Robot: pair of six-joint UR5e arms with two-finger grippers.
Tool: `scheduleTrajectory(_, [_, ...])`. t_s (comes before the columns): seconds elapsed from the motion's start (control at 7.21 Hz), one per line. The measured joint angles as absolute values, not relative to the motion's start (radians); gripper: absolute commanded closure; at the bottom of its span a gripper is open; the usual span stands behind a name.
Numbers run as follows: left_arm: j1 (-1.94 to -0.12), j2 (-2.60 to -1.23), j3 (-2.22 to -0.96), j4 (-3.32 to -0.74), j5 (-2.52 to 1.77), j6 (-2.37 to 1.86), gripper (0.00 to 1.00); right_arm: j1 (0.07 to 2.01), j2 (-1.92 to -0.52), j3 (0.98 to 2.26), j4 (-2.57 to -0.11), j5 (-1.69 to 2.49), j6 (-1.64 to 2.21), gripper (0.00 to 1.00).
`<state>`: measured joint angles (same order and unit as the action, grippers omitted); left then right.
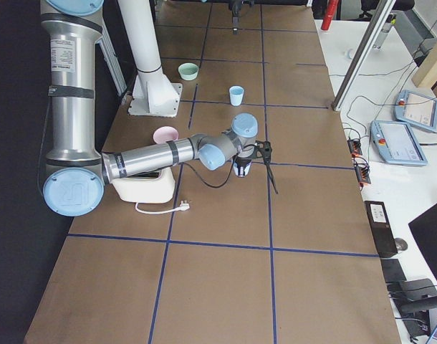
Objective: Stack blue cups with both arms
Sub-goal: 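Lift the cup with the right gripper and carry it over the centre cup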
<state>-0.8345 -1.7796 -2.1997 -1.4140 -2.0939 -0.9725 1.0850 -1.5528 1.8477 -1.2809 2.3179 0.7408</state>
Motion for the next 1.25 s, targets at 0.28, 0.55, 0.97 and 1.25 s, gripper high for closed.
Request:
scheduleTrajectory(0.28, [-0.845,-1.757,-2.194,-1.414,-2.094,-0.899,0.00,1.064,-1.347,1.906,-1.506,2.327,0.828,1.00])
scheduleTrajectory(0.55, [-0.916,-1.720,-2.154,-1.416,-2.114,-0.737,0.00,0.972,-1.166,1.916,-1.578,2.319,1.030,1.00])
scheduleTrajectory(0.97, [-1.074,-1.689,-2.011,-1.428,-2.171,-0.444,0.00,0.793,-1.017,1.909,-1.589,2.187,1.239,1.00])
scheduleTrajectory(1.25, [-1.175,-1.684,-1.890,-1.440,-2.215,-0.253,0.00,0.686,-0.959,1.894,-1.589,2.083,1.306,1.00])
